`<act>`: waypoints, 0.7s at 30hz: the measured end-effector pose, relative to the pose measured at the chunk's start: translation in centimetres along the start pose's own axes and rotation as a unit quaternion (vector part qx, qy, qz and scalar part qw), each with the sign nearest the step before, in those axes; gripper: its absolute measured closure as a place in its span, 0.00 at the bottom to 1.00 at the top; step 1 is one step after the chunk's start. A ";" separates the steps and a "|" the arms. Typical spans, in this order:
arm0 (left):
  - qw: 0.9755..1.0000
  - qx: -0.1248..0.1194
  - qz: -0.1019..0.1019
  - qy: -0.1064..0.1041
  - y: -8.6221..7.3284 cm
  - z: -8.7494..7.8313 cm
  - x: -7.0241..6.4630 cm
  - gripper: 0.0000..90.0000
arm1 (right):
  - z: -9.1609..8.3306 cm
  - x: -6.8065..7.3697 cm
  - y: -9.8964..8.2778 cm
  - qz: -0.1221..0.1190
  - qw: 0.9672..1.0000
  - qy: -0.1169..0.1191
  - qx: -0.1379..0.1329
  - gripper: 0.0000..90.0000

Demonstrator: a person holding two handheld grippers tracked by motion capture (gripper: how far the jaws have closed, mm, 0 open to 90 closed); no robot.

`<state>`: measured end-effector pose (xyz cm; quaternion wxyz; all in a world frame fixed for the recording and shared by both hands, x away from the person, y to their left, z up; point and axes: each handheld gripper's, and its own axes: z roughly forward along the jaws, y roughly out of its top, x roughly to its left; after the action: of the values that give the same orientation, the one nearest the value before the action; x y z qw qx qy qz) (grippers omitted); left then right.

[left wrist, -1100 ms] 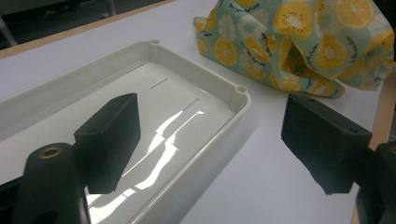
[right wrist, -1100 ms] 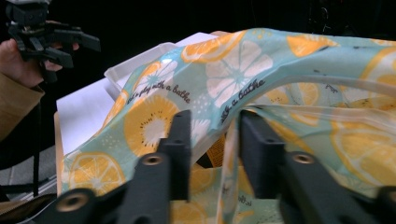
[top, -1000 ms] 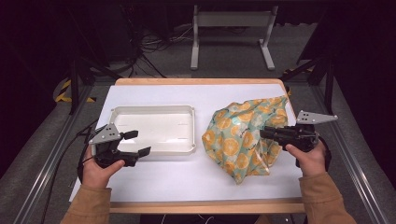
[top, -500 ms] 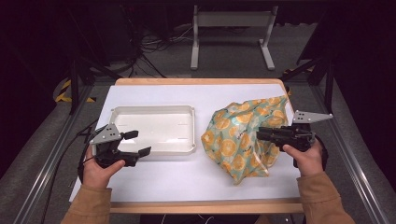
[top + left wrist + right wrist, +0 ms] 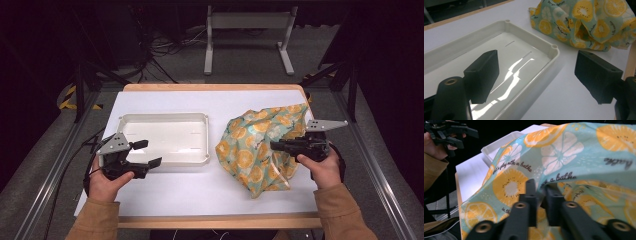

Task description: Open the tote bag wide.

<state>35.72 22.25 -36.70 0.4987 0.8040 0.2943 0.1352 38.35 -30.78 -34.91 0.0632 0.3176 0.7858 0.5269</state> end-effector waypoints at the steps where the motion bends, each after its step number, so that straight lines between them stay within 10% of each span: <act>1: 1.000 0.000 0.001 0.000 0.0 0.0 0.0 0.23 | 0.0 0.0 0.0 -0.001 1.000 -0.002 -0.001 0.98; 21: 1.000 0.004 0.009 -0.015 0.8 0.9 -1.2 0.23 | -2.6 2.7 3.7 -0.059 0.997 -0.023 -0.049 1.00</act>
<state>35.49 20.59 -36.38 0.4991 0.8103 0.2801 0.1263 36.67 -30.39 -29.91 0.1274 0.2789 0.7749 0.5527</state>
